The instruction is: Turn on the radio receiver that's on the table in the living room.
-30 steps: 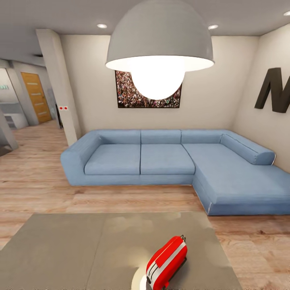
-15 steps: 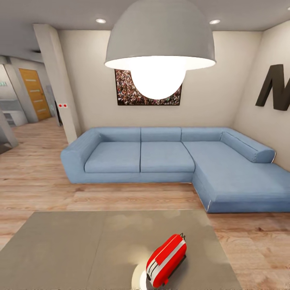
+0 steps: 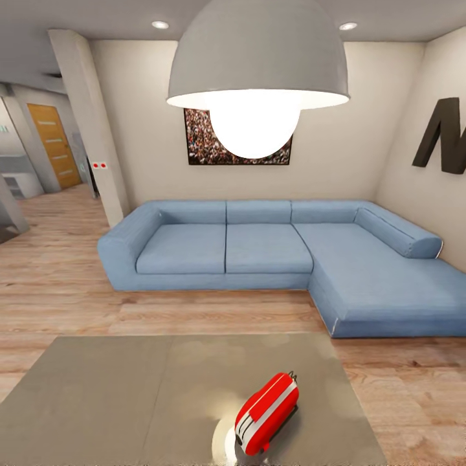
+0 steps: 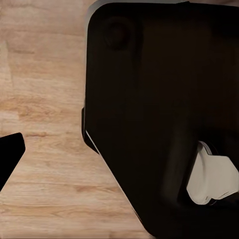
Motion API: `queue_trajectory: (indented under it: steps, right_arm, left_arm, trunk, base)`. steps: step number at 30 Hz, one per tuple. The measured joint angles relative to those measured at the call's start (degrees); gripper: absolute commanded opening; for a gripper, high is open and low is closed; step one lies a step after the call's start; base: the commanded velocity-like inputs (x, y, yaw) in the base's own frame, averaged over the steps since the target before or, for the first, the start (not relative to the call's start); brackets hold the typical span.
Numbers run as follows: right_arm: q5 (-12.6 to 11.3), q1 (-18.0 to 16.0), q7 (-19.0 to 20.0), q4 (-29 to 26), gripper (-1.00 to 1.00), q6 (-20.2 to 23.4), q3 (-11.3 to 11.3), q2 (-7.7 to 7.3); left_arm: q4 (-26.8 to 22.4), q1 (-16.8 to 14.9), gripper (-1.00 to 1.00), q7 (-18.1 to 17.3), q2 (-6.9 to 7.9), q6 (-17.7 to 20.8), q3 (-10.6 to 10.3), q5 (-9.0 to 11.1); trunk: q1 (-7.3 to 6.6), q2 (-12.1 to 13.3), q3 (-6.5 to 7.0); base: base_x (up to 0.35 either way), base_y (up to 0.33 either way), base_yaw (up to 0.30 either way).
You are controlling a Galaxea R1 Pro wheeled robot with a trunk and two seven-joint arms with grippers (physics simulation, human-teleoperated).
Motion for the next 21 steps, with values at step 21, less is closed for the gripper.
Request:
queue_trajectory:
  steps: [21]
  right_arm:
    - [0.01, 0.0, -0.01, -0.62, 1.0, 0.28, 0.09, 0.05]
  left_arm:
    - [-0.01, 0.0, 1.0, 0.02, 0.12, -0.2, 0.06, -0.08]
  trunk:
    - [-1.55, 2.82, 0.08]
  base:
    - [0.0, 0.0, 0.0]
